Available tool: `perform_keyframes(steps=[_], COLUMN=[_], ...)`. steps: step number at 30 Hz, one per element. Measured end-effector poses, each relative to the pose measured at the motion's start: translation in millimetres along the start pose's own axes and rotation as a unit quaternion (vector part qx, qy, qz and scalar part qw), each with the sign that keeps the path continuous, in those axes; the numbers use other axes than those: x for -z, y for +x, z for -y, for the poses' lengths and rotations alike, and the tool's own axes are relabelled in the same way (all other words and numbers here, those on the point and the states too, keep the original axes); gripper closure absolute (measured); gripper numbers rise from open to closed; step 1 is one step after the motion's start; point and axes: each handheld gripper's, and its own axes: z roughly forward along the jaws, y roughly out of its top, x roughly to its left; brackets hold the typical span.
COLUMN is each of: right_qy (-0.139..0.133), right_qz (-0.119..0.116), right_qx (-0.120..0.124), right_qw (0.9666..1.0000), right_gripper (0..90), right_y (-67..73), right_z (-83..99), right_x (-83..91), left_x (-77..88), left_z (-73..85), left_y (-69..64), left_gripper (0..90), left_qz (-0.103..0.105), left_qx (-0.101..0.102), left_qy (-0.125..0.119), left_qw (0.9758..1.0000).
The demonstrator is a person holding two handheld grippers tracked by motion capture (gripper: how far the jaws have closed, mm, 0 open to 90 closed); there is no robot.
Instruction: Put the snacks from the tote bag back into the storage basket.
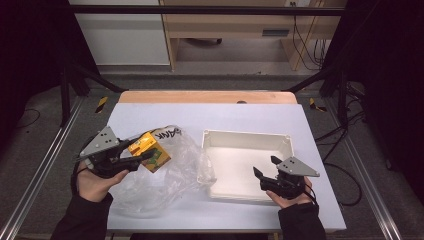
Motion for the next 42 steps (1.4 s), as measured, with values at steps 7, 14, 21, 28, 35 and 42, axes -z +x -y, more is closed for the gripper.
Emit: perform_keyframes(steps=[7,14,21,28,35,42], right_qy=[-0.004,-0.005,-0.005,-0.006,-0.011,-0.015], right_qz=[0.002,0.006,0.012,0.017,0.023,0.033], right_qx=[-0.007,-0.014,-0.016,-0.019,-0.026,-0.028], right_qw=[1.0,0.9999,0.9998,0.9997,0.9994,0.9989], right_gripper=[28.5,28.1,27.7,26.8,25.9,25.5], right_y=[-4.8,-9.6,-13.6,-16.7,-23.2,-30.3], right_z=[0.5,0.9,1.1,0.6,0.3,1.6], right_x=[3.3,5.9,7.2,9.2,13.0,16.3], left_x=[-7.0,-23.3,-44.5,-71.4,-106.4,-135.8], left_z=[-29.8,-59.0,-77.5,-90.1,-94.8,-94.6], left_y=[-11.6,-23.7,-37.0,-50.8,-65.1,-74.5], left_gripper=[50.5,50.5,50.5,50.5,50.5,50.4], left_qz=[0.02,0.049,0.078,0.108,0.141,0.167], left_qx=[-0.03,-0.045,-0.064,-0.083,-0.098,-0.11], left_qy=[-0.002,-0.011,-0.008,0.002,0.02,0.038], left_qw=[0.9994,0.9977,0.9949,0.9907,0.985,0.979])
